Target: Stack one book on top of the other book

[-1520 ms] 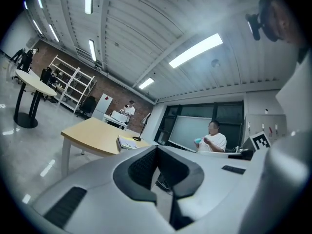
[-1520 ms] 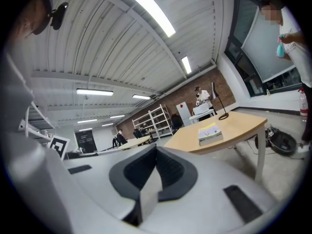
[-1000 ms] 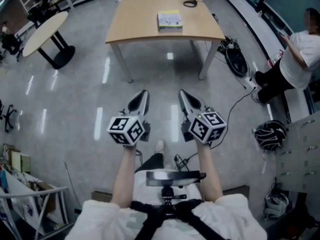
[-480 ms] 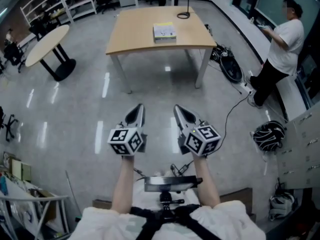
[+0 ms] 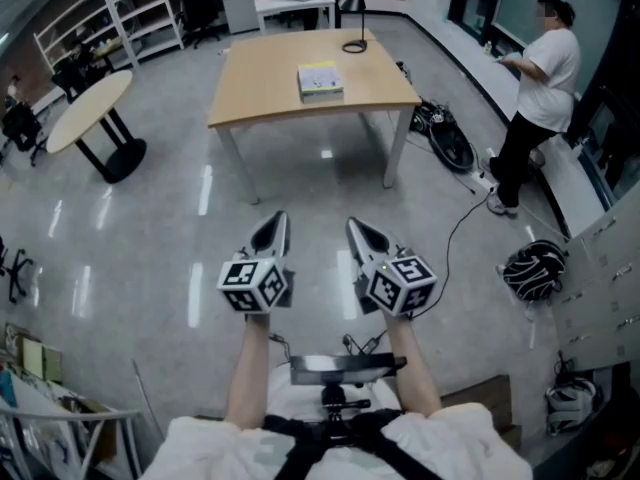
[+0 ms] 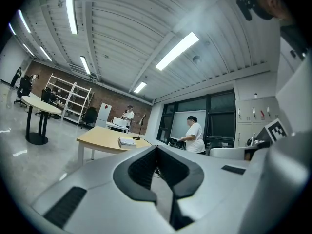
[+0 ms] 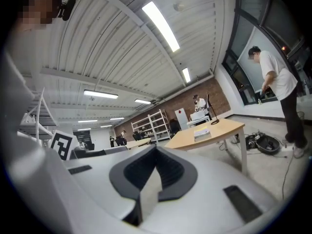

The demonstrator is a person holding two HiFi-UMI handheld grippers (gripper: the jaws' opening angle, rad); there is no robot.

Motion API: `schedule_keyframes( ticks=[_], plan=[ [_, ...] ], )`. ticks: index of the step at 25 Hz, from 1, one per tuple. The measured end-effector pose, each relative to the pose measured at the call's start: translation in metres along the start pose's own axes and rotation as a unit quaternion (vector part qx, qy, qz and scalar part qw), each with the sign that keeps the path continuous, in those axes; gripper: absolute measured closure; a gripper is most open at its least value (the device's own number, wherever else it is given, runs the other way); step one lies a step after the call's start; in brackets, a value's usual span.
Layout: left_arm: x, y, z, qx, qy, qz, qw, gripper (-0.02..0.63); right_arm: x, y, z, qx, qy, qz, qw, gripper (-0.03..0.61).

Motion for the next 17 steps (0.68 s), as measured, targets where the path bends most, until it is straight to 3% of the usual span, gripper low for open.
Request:
schedule_keyframes(
  ticks=[17],
  plan=[
    [0.012,0.001,0.009,0.003,0.001,0.001,1.0,0.598,-0.003,0.004,0.021,0.021,-0.007,0.013,1.0,0.58]
  ],
)
Point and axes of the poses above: the fingertips, and each gripper's own axes: x backward along the fingers, z to its left, y out of its top, the point moved 7 cm from there along x, backward along the fingers, and after that the axes turned 1 degree about -z, right-handed, at the moved point
